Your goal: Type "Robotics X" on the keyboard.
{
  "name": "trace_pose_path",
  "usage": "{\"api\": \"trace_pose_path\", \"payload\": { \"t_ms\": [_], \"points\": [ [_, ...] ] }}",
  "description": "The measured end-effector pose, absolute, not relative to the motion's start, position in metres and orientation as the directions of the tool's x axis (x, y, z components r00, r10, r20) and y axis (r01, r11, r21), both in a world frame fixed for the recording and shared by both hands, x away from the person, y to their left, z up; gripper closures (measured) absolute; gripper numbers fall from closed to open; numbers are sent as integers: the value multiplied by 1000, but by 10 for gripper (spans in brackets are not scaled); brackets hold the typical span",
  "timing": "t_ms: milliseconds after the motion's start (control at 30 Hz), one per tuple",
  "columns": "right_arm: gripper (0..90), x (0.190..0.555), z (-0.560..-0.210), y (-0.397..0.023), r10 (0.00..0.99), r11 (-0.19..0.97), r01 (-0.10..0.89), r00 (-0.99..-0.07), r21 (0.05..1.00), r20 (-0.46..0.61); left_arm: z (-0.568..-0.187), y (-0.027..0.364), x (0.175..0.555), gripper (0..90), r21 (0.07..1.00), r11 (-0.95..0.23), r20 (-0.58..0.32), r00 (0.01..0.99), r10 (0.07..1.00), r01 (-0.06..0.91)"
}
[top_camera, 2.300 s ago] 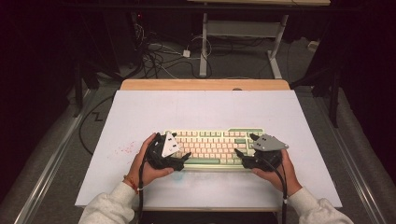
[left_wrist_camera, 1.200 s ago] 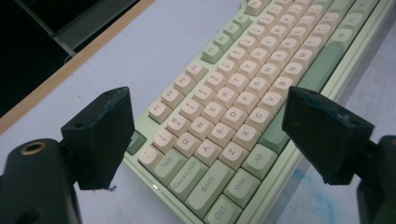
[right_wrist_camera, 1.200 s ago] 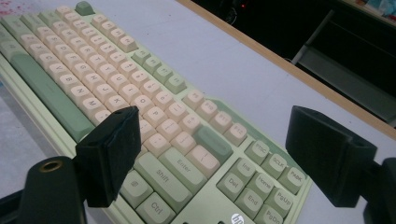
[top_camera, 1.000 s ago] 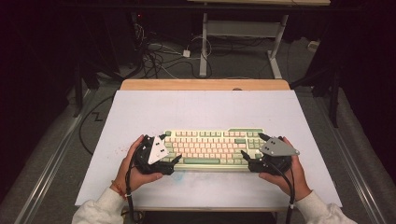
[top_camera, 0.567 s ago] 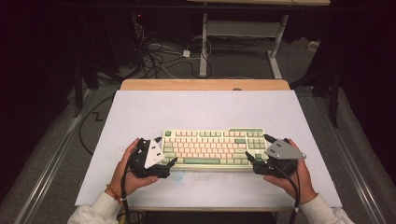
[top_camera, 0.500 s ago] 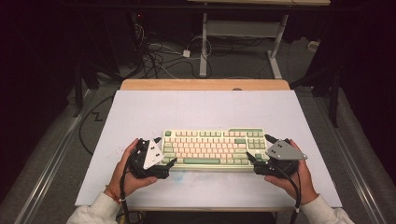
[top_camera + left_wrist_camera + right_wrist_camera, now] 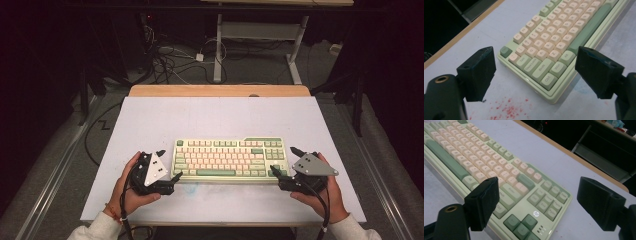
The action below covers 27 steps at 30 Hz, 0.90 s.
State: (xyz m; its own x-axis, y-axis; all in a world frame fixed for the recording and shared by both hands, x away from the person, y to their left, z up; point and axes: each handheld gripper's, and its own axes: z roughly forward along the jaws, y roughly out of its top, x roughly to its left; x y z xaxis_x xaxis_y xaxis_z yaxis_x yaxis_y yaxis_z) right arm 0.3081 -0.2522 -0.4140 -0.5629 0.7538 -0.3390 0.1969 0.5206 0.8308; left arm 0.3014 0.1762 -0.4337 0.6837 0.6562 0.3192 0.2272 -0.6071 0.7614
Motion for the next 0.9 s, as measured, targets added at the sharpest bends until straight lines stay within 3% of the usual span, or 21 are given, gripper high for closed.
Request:
{"api": "trace_pose_path", "payload": {
  "t_ms": [900],
  "points": [
    [183, 304, -428, -294, 803, 501, 252, -494, 828, -335, -458, 206, 295, 160, 736, -612, 307, 664, 682, 288]
  ]
}}
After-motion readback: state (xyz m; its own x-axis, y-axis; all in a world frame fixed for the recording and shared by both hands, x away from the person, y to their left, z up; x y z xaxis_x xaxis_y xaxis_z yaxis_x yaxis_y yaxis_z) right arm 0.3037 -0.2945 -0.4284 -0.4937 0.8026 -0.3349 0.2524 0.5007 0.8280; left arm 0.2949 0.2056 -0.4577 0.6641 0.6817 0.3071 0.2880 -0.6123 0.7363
